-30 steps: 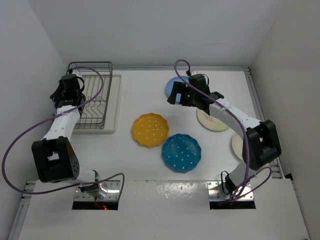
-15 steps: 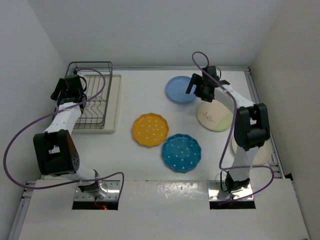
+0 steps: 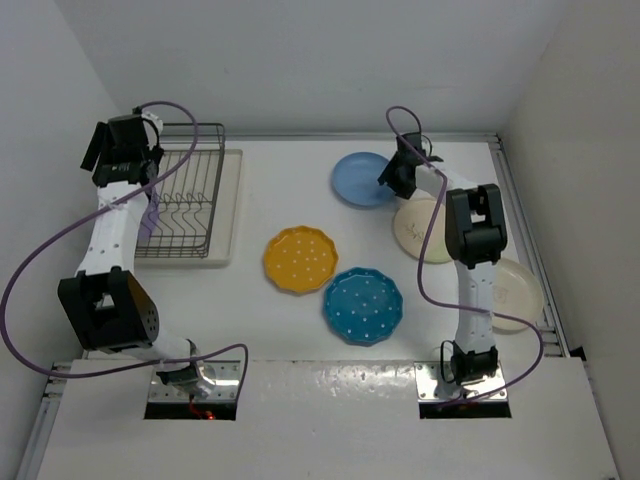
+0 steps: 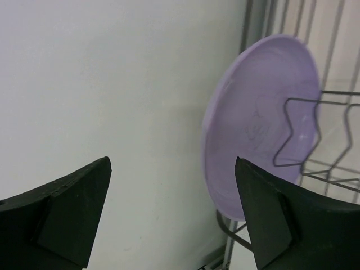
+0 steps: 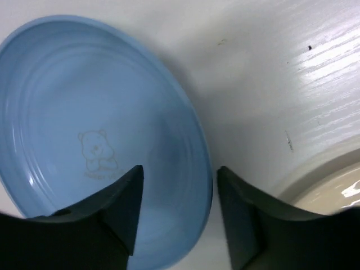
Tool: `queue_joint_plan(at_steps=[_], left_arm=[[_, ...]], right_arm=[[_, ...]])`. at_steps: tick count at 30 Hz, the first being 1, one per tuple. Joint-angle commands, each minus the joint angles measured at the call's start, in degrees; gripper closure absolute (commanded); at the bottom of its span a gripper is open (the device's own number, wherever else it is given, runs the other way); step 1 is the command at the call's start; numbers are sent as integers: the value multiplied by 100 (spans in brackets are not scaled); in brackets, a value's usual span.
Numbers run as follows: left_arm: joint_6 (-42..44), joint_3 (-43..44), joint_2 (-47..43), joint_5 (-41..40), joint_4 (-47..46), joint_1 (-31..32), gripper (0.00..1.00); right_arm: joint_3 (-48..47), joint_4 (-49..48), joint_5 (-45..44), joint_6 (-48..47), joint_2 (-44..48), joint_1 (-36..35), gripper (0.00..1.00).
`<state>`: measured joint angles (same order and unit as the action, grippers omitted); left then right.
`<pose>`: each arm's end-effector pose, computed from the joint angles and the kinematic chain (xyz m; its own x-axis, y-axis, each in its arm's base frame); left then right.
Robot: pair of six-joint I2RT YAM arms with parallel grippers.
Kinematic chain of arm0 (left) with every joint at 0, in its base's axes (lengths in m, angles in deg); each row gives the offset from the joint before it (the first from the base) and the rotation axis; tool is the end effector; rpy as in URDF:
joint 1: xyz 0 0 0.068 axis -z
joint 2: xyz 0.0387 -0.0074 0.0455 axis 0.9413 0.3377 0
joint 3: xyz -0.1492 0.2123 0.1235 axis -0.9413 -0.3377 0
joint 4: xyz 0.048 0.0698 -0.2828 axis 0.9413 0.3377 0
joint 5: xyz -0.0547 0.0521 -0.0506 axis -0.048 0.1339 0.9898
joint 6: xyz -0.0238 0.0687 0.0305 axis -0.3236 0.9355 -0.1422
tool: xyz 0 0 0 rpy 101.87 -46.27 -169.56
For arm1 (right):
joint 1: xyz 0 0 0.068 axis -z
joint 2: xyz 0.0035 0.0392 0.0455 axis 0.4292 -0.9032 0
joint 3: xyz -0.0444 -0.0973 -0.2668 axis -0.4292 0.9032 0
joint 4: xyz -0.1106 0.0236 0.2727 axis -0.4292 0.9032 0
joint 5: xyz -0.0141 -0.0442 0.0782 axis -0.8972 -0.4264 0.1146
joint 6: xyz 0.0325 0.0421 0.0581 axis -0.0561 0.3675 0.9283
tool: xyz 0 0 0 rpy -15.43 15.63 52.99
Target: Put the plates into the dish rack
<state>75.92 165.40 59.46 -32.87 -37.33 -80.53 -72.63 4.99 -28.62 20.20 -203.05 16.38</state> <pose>0.3862 0.1080 0.3595 -0.7348 0.3272 -0.5941 -0.2700 0.6624 0.6988 0.5470 0.0778 0.1074 -0.5689 0.6632 -0.4864 0.5360 0.7475 0.3923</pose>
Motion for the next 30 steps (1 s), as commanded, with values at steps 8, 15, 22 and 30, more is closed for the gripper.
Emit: queue_joint_plan(at_steps=[8,15,22,30], left_arm=[[-979,1092,-110,3032,2325,262,4],[-1102,1674,93,5670,3032,753,4],[-1462,1674,198,6358,3032,1334,5],[-1524,1174,14,6587,2857,1474,5]], right_arm=[[-4,-846,579,318,-200,51,100],[319,-1544,1155,-922,1152,-492,100],[1806,-2213,1181,-1502,2647,-1748,100],[2430,-2537,1339,-1476,3289,-2594,100]])
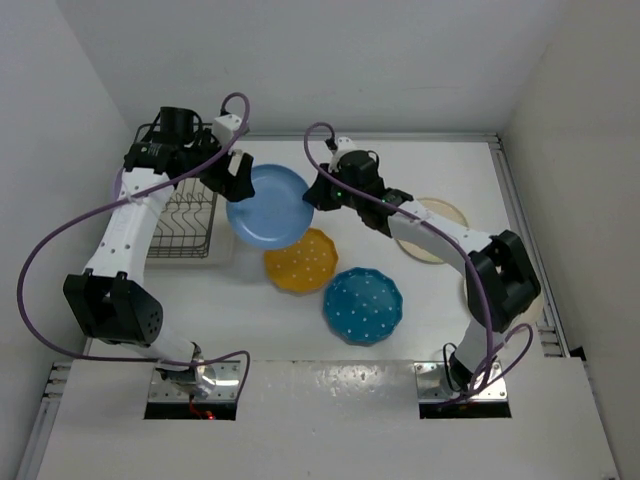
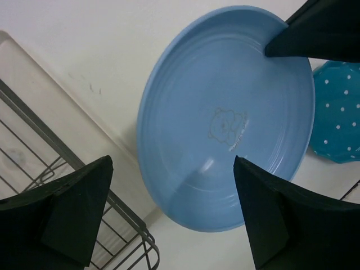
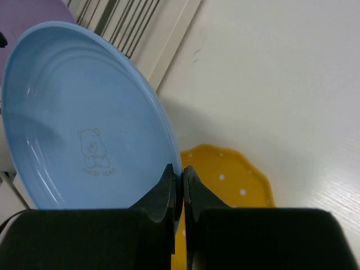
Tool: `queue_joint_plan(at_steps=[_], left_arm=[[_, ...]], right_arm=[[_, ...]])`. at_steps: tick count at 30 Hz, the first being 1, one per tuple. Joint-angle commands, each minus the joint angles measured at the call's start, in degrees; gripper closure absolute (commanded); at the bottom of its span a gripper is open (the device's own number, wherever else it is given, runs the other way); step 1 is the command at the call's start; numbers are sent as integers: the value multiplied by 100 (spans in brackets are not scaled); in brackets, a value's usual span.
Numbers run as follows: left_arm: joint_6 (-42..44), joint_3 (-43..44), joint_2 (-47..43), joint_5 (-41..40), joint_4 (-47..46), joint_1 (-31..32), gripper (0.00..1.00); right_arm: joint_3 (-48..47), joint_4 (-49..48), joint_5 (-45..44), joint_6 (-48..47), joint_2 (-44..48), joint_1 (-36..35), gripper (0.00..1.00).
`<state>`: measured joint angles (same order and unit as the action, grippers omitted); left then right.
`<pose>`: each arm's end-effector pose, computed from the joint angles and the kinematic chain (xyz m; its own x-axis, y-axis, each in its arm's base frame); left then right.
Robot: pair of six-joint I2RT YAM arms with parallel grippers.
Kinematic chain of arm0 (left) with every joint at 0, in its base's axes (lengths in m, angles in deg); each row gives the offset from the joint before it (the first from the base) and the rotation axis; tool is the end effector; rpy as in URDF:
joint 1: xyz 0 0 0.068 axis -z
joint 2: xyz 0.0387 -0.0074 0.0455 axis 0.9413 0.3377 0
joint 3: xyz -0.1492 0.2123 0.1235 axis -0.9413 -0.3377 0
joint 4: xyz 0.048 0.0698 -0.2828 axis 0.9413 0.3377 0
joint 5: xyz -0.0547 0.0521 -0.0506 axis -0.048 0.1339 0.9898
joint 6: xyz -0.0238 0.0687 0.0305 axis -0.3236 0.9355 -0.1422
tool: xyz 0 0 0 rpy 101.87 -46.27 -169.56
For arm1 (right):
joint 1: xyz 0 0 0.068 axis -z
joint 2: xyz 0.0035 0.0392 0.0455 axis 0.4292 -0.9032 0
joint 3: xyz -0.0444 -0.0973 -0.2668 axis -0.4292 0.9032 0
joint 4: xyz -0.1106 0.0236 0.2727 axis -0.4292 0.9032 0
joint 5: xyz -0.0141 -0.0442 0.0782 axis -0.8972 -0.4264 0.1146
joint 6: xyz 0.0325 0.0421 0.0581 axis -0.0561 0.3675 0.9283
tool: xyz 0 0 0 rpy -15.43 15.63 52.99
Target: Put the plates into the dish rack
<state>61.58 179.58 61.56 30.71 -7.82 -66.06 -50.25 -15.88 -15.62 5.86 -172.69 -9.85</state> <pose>0.3710 -0.0612 0.3861 -0.5492 0.3166 -0.7734 0.6175 0.7773 -0.1203 0.3847 0.2796 0.2625 -0.6280 0.2441 -0.7389 -0.3502 0.7593 0.5485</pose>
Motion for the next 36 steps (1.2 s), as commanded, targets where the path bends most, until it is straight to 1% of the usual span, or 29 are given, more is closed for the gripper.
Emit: queue_joint_plan(at_steps=[1,3,4,5,7,13,15,16,17,18,19,20,21,22,23,24,25,27,28,30,31,33,34,35,36], left_arm=[[-90,-368,-196,115,-94,27,8],[-160,-526,-196,-244,-174,27,17],[-230,-623,-196,-308,-174,27,30],[-231,-624,-196,-308,-174,27,36],[-231,-755,-196,-308,-174,-25,45],[-231,-861,-196,-177,-235,-25,45],[-231,-861,-196,-176,-235,-25,57],[-231,-861,-196,-229,-235,-25,66],[-283,-861,-196,-229,-235,-25,80],[-283,-861,-196,-229,-235,-25,86],[-284,-861,-249,-229,-235,-25,98],[-284,-861,-249,-299,-235,-25,100],[-284,-739,-249,-508,-235,-25,100],[-284,-651,-310,-702,-235,-25,100],[-284,-537,-311,-956,-235,-86,100],[-414,-240,-311,-1655,-235,-87,100],[-415,-72,-363,-2088,-235,-87,100],[-415,410,-363,-2984,-235,-139,100],[-415,553,-442,-3850,-235,-139,100],[-354,807,-512,-4725,-453,-139,100],[-276,809,-582,-5469,-533,-139,100],[-39,809,-583,-6106,-752,-139,100],[41,513,-635,-6753,-875,-139,100],[163,301,-636,-7046,-1025,-139,100],[461,47,-636,-7319,-1470,-192,100]], right_arm=[[323,-608,91,-42,367,2,100],[438,-697,83,-60,516,-68,100],[474,-714,74,-103,613,-68,100],[509,-732,74,-121,701,-94,100],[623,-758,92,-113,815,-86,100],[939,-1030,136,-77,1027,-191,100],[966,-1066,162,-60,1053,-191,100],[975,-1092,153,-42,1054,-191,100],[1019,-1093,162,-16,1071,-200,100],[1036,-1119,171,-7,1088,-183,100],[1054,-1128,188,2,1071,-191,100],[1054,-1110,206,-16,1088,-191,100],[1046,-1075,197,-25,1071,-182,87],[1011,-1032,189,-42,1028,-182,67],[941,-848,197,-86,1010,-148,43],[896,-760,171,-121,1001,-139,8],[826,-672,127,-139,992,-130,0],[738,-346,-57,-288,983,-86,0],[720,-259,-110,-410,1027,-103,0],[729,-179,-233,-473,1045,-68,0],[746,-152,-268,-508,1080,-86,0],[729,-47,-356,-596,1097,-59,0],[712,-12,-365,-631,1071,-42,0],[659,23,-383,-631,1071,-16,0],[607,102,-383,-614,1036,2,0]])
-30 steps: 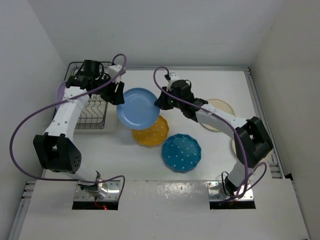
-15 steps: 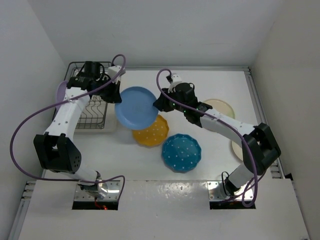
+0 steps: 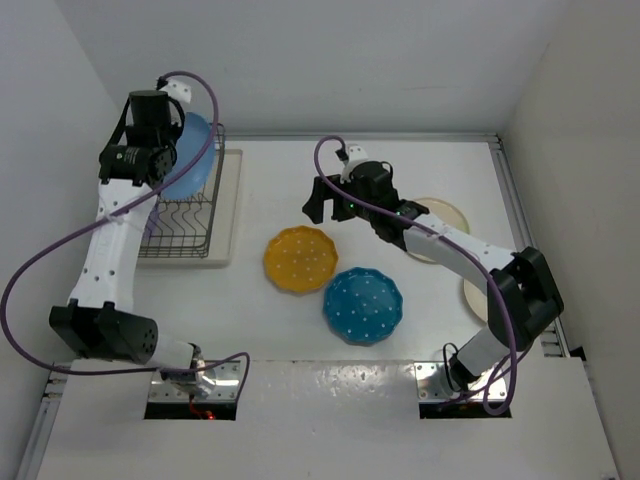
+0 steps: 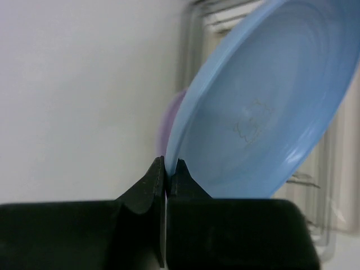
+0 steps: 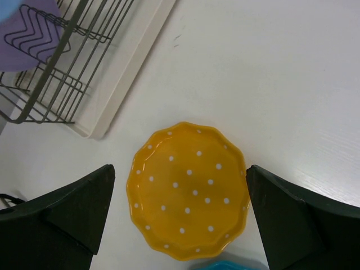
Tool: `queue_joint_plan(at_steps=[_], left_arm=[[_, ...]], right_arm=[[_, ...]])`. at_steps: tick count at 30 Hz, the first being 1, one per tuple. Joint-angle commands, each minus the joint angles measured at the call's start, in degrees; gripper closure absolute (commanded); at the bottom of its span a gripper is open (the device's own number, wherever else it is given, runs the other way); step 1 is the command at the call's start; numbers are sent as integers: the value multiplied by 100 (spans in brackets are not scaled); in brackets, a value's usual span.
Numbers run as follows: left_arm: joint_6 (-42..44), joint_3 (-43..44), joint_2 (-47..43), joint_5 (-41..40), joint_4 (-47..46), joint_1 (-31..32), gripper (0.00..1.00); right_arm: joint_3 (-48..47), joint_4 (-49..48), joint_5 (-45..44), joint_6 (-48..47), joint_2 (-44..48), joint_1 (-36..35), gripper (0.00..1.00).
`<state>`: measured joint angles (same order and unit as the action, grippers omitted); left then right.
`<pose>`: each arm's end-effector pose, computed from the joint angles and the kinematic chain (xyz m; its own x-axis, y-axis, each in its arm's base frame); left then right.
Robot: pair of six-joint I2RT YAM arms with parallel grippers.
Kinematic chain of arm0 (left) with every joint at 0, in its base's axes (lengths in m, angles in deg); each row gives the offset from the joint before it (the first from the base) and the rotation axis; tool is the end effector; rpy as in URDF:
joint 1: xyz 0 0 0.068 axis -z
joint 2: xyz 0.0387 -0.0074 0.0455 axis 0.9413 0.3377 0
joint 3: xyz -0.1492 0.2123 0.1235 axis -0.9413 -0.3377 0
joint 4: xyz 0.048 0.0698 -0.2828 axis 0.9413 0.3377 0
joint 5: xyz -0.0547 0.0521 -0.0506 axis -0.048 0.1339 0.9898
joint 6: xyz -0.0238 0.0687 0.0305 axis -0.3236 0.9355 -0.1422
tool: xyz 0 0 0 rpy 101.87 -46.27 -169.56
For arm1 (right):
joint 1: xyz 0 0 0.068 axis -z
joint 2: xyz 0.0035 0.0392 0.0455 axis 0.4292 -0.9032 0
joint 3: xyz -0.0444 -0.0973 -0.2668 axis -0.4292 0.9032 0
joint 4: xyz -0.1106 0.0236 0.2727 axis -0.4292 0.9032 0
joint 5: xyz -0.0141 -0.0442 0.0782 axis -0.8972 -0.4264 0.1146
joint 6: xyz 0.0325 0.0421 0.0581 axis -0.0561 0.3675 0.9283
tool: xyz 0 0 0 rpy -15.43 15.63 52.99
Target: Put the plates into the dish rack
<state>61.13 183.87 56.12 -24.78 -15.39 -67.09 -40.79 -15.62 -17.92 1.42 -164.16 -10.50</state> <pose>0.3565 0.0094 0.4592 -0.5568 0.3121 -0.7698 -0.1610 0.8686 0.4686 0.3478 0.2562 0.2592 -0.6002 0.1802 -0.7793 -0.3742 0.7978 0.4727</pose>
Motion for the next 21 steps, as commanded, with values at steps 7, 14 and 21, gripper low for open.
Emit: queue_joint_plan(at_steps=[7,14,21], left_arm=[[1344,-2036,-75,-3072,-2668,-213,100],[1581,-2414,49,-3302,-3415,-274,100],[1511,-2099,-30,-3074,-3320,-274,100]], right_arm=[[-815,252,-66,-73,-159,68,0],[-982,533,-57,67,-247,77,0],[-1219,700,-83,32,-396,94,0]])
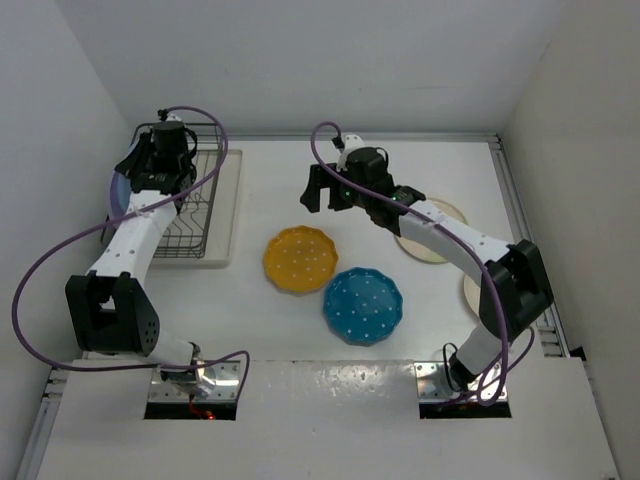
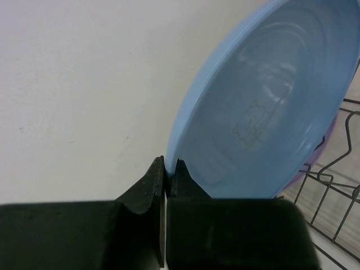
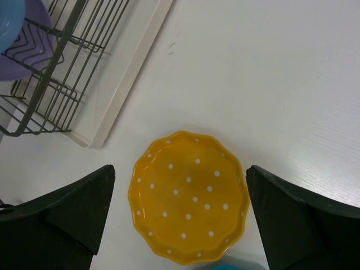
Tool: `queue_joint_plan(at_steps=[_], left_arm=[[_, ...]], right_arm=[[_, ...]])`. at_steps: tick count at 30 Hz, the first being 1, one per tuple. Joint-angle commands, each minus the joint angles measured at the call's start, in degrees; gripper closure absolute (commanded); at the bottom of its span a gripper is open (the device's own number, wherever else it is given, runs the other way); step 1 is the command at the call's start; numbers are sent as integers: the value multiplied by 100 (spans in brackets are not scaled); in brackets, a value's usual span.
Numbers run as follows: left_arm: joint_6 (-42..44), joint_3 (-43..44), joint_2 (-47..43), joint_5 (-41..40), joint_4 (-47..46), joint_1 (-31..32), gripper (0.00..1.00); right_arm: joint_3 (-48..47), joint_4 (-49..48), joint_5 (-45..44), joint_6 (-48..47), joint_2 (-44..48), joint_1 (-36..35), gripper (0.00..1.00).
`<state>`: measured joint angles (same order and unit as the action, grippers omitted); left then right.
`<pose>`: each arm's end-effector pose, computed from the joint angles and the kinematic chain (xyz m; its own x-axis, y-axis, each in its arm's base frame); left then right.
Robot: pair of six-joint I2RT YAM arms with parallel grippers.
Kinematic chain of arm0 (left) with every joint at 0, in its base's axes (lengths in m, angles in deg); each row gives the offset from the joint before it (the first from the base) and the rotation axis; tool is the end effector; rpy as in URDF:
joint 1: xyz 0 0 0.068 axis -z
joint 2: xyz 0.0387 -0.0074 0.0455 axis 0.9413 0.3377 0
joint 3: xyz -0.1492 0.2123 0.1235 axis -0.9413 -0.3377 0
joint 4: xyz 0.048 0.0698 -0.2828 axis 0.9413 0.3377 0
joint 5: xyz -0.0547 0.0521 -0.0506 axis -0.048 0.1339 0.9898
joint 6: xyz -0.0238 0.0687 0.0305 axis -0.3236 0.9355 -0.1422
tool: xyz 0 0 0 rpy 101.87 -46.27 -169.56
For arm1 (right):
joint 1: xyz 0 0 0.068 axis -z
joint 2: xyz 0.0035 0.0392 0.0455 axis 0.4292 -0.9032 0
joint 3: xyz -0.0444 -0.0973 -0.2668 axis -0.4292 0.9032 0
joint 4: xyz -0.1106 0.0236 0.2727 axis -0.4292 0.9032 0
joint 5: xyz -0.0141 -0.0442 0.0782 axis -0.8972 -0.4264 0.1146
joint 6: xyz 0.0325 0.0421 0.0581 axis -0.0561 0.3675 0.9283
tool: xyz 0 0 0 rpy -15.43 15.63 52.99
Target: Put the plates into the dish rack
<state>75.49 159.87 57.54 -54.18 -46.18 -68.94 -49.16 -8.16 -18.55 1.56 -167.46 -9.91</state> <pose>0.3817 0.0465 0.3582 -0.7295 0.3262 -0.6011 -0.4096 0.4955 0.7660 0.3665 0.2631 0.2778 -0.6216 0.1728 -0.7641 -0.3418 0.8178 0.4630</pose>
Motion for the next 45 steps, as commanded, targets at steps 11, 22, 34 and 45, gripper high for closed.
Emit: queue_joint_plan(at_steps=[11,22,34,45], left_arm=[[374,-295,-119,-379,-819,-194,100],[453,-981,-14,-678,-1277,-141,100],[620,-155,-14,-731,-1277,-27,100],[-75,-760,56,-247,-679,-88,100]], right_arm=[[-496,25,7,-7,-181,88,0],[-391,-9,16,-25,-93,123,0],[-417,8,60,-25,-76,123,0],[-277,-1,24,-42,39,185,0]])
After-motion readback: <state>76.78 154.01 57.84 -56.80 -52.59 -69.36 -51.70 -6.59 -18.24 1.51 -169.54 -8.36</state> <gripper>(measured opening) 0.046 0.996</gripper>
